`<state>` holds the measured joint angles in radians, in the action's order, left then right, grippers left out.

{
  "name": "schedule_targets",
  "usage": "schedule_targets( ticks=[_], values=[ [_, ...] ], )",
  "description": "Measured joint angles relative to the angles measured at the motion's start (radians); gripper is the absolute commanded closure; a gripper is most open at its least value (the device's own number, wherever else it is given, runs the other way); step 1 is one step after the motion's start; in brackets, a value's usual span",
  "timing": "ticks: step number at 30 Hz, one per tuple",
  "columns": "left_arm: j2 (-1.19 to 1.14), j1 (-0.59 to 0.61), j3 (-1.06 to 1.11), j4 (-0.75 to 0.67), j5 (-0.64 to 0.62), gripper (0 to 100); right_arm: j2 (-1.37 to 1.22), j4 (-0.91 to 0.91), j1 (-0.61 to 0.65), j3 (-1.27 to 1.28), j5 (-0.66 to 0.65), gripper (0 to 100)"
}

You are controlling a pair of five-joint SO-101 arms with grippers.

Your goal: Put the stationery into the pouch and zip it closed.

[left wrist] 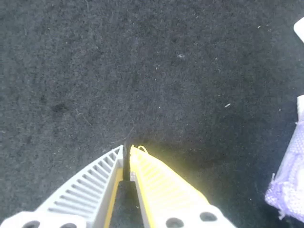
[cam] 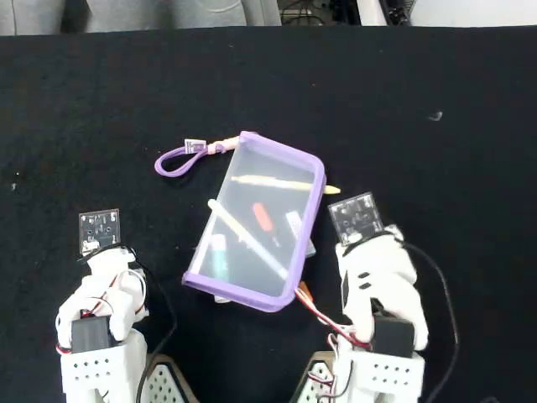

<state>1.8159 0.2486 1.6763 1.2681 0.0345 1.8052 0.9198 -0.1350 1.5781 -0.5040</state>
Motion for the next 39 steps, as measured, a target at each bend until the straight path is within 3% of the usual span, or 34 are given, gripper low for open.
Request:
schedule_targets(
  ticks=[8,18,28,39],
  values=[
    [0.0,0.0,0.0,0.0,0.0,97,-0.058,-0.054,0.17,-0.256,0.104,82.8],
    [0.0,0.0,0.0,0.0,0.0,97,-0.822,-0.149,0.249,-0.692,0.227,82.8],
    [0.0,0.0,0.0,0.0,0.0,97,-1.425,0.061,0.307,-1.197,0.23,82.8],
    [0.0,0.0,0.0,0.0,0.0,97,-1.631,0.196,0.307,-1.445,0.23,82.8]
  ],
)
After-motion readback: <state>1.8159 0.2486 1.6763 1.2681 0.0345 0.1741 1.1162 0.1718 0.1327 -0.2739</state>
